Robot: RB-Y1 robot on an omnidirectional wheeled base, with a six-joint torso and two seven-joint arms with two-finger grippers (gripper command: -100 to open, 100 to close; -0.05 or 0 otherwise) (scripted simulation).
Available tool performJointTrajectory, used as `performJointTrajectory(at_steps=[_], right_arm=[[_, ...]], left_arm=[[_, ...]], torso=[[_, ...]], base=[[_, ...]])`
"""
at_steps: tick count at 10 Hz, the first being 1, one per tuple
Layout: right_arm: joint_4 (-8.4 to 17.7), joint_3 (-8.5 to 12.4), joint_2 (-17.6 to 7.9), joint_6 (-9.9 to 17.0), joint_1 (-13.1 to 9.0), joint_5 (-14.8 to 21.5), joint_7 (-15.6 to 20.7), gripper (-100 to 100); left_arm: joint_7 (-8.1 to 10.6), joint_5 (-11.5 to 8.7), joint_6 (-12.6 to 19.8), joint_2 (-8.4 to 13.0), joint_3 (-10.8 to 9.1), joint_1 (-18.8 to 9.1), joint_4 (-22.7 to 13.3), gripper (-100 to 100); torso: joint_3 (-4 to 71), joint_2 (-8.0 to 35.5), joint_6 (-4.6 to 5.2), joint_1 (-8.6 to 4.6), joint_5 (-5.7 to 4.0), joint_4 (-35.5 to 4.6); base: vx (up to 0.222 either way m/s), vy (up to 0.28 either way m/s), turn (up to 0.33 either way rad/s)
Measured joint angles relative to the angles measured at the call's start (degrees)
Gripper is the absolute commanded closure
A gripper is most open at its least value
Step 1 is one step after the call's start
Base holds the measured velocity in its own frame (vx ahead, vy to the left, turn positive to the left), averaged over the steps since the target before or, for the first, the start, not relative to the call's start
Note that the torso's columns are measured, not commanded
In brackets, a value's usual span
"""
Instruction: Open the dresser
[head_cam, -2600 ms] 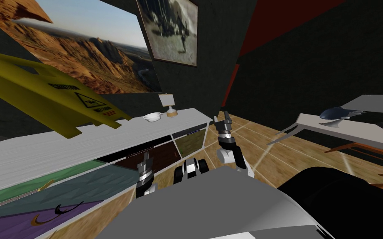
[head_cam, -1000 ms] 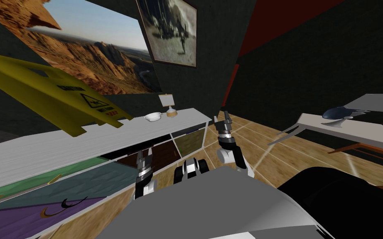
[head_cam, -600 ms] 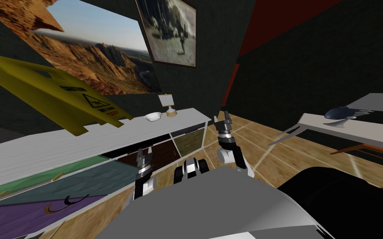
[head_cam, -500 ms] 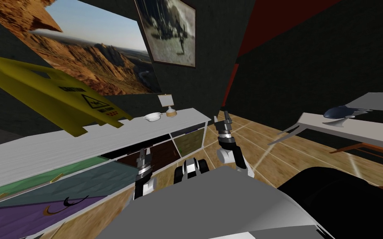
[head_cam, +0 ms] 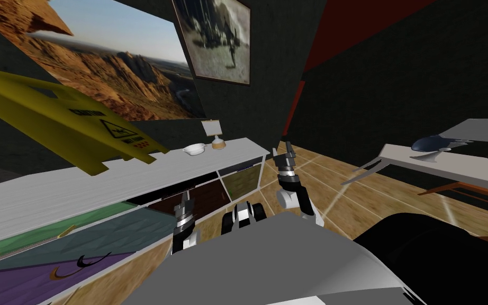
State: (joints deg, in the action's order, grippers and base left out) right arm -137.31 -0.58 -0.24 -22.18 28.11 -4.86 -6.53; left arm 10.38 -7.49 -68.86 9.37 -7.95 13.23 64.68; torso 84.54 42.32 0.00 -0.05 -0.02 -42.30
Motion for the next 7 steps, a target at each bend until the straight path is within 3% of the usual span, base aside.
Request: performJointTrajectory(at_steps=[3, 4, 7], right_arm=[[0.0, 0.0, 0.0, 0.0, 0.0, 0.0, 0.0, 0], [0.0, 0.0, 0.0, 0.0, 0.0, 0.0, 0.0, 0], [0.0, 0.0, 0.0, 0.0, 0.0, 0.0, 0.0, 0]], left_arm=[[-3.56, -0.2, 1.9, -2.3, 2.36, -1.1, 1.4, -100], [-4.69, -0.4, 1.9, -2.9, 3.04, -2.4, 0.3, -100], [-7.85, -0.4, 4.2, -5.1, 5.24, -1.8, 3.5, -100]], torso=[[0.0, 0.0, 0.00, 0.16, 0.05, 0.0], [0.0, 0.0, 0.00, 0.09, 0.03, 0.0], [0.0, 0.0, 0.04, -0.02, -0.07, -0.1]], base=[[-0.025, 0.101, 0.016], [-0.011, 0.076, 0.005], [-0.028, 0.090, 0.029]])
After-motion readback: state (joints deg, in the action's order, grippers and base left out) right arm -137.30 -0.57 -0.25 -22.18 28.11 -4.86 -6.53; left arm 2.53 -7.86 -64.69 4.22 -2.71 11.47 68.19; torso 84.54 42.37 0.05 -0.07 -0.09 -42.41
